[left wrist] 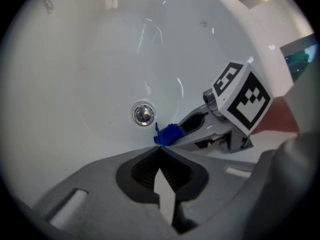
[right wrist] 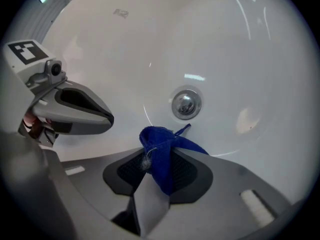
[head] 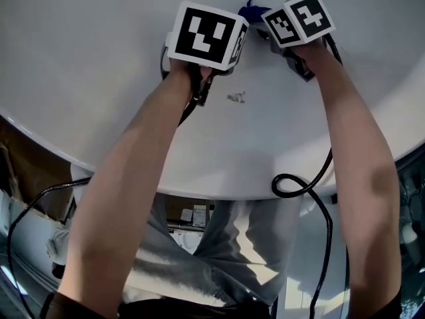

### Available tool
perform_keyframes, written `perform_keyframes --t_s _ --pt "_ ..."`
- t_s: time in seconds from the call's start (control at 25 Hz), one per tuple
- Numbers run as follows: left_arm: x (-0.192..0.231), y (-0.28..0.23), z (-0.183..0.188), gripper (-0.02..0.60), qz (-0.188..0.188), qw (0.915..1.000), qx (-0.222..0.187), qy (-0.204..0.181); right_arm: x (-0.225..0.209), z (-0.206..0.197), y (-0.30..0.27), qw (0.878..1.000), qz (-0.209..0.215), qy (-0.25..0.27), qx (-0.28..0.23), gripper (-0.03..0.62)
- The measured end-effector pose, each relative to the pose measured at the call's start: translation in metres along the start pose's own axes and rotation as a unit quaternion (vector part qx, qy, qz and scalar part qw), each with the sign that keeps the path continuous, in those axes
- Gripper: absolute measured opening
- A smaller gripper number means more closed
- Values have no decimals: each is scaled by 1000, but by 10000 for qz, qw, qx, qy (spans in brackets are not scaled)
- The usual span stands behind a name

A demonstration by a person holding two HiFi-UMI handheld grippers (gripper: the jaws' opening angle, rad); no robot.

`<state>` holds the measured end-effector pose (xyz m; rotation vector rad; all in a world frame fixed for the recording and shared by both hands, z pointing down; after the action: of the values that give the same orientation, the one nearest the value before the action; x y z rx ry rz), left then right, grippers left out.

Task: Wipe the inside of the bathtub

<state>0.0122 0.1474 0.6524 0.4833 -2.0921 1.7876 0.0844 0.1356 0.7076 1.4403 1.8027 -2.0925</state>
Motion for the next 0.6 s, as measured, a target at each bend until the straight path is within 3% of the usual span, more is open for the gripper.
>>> perform_keyframes --t_s 0.4,0.6 --pt "-18 20 13 3 -91 9998 -91 -153 21 -11 20 9969 -45 569 545 126" --pt "-17 43 4 3 250 9996 6 -133 35 -17 38 9955 -81 646 694 126"
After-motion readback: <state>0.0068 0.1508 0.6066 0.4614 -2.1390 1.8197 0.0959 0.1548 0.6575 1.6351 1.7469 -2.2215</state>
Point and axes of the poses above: the fingertips, and each gripper's own axes: y backward along the fingers, x to its left, z out of its top, the point moved 3 cm from there along y, backward along the fingers, and after that the axes turned 13 degrees about -x, right-handed, at the moved point
